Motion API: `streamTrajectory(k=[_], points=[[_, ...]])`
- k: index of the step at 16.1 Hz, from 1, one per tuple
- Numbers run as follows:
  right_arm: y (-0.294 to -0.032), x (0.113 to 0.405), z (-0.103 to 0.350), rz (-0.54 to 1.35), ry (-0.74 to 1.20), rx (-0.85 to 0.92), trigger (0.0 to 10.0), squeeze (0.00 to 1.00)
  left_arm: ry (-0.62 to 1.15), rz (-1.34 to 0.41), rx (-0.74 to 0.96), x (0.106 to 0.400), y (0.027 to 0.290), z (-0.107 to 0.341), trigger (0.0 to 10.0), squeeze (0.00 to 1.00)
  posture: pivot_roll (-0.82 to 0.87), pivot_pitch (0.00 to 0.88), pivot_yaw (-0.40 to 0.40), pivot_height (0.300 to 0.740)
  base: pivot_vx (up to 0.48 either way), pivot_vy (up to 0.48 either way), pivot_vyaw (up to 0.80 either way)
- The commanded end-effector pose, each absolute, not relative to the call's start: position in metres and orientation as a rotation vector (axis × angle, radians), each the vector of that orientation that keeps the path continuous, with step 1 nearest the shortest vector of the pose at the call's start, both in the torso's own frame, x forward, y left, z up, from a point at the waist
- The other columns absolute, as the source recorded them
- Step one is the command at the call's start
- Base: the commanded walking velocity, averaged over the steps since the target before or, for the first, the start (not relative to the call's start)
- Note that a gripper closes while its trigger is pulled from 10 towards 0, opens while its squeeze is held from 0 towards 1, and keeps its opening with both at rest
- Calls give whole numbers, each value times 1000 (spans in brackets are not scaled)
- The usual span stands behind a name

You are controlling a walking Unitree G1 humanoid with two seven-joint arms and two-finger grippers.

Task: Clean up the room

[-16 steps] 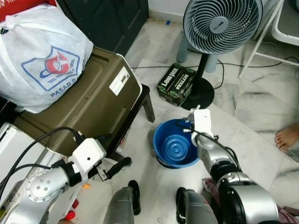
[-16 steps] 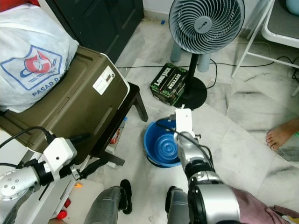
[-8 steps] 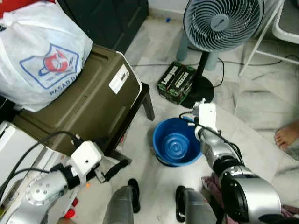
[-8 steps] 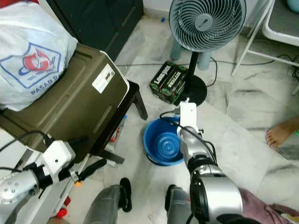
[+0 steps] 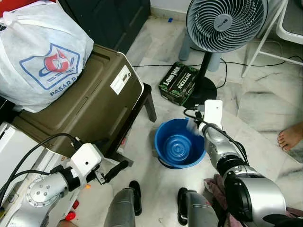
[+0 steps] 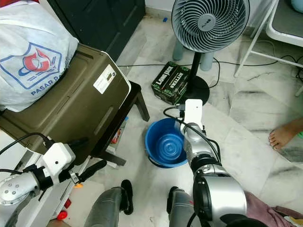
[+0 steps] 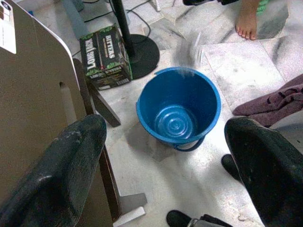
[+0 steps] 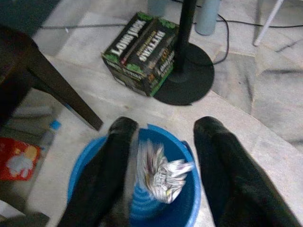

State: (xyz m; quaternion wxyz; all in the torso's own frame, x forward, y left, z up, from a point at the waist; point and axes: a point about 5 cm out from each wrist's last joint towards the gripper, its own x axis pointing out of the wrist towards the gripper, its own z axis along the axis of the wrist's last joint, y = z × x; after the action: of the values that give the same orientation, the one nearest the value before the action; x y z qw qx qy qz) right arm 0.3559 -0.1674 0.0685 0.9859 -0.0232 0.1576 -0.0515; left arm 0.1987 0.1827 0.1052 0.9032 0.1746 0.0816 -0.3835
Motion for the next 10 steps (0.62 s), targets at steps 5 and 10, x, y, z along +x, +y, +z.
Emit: streamTrajectory(k=[5,10], points=[[-146,358,79,29,188,73,10000,1000,198,-785,362,196,186,97,10000,0,194,299,119,740,0,0,0],[-125,324,73,237,67,64,10000,1000,147,-763,344,205,172,91,10000,0,113,256,74,740,0,0,0]])
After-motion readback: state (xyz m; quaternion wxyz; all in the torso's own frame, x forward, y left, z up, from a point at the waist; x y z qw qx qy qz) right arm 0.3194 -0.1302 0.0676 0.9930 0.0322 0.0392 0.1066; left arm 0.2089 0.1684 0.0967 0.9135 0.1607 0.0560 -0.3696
